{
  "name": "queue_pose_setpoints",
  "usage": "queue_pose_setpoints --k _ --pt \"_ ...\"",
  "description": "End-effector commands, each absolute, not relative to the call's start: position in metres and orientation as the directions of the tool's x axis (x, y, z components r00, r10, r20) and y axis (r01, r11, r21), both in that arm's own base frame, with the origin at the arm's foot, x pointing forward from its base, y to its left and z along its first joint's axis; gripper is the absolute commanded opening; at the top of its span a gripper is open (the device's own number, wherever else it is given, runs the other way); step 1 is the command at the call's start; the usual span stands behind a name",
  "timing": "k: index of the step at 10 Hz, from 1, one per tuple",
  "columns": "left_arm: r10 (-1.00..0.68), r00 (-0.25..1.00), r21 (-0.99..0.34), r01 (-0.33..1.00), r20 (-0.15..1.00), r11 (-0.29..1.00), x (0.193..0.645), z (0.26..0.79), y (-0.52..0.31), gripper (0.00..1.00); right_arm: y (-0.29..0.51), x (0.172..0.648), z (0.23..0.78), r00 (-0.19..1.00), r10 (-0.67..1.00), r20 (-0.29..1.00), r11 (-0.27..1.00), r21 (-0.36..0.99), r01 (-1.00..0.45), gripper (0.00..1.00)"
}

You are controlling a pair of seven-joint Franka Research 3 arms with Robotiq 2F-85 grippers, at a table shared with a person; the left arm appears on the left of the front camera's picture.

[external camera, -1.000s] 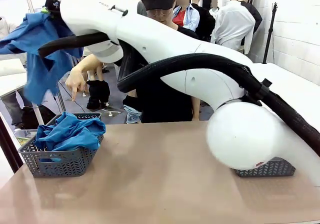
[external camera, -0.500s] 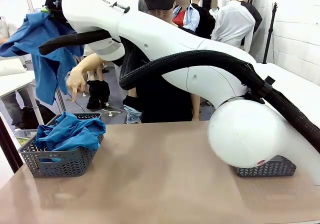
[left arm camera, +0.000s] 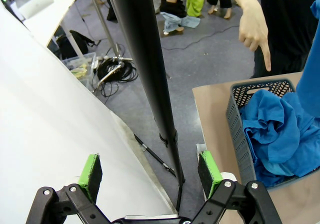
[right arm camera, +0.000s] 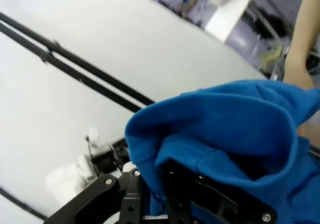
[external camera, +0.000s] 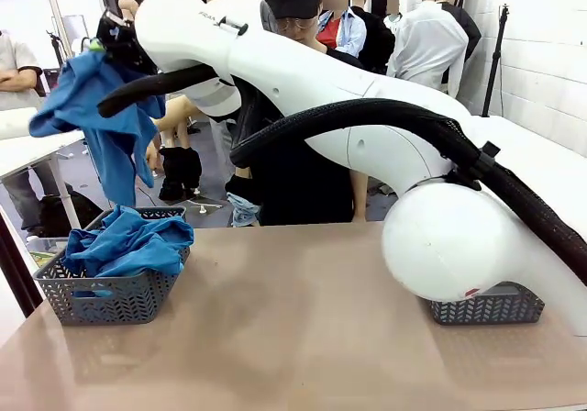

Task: Sort the tops and bottoms.
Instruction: Sort the clothes according to human instructions.

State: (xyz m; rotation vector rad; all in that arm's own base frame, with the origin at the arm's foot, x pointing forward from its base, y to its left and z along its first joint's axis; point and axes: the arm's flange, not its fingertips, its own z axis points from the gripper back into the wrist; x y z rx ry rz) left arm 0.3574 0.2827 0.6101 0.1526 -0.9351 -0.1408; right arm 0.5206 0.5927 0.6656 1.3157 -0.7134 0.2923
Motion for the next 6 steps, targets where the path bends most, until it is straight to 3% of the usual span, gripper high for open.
queue_pose_setpoints --k 1,4,6 --pt "-0.179 0.589 0.191 0.042 0.788 0.981 0.359 0.612 0.284 1.00 0.690 0.607 0.700 0.768 -0.101 0.632 0.244 0.764 -0.597 0.00" --pt "-0.179 0.589 0.191 0.042 0.788 0.981 0.359 0.612 0.284 1.00 0.739 0.658 0.669 0.786 0.002 0.619 0.157 0.776 -0.611 0.00" --pt "-0.179 0.589 0.191 0.042 0.788 0.981 0.359 0.612 0.284 1.00 0.785 0.691 0.630 0.782 0.050 0.621 0.199 0.761 -0.617 0.00"
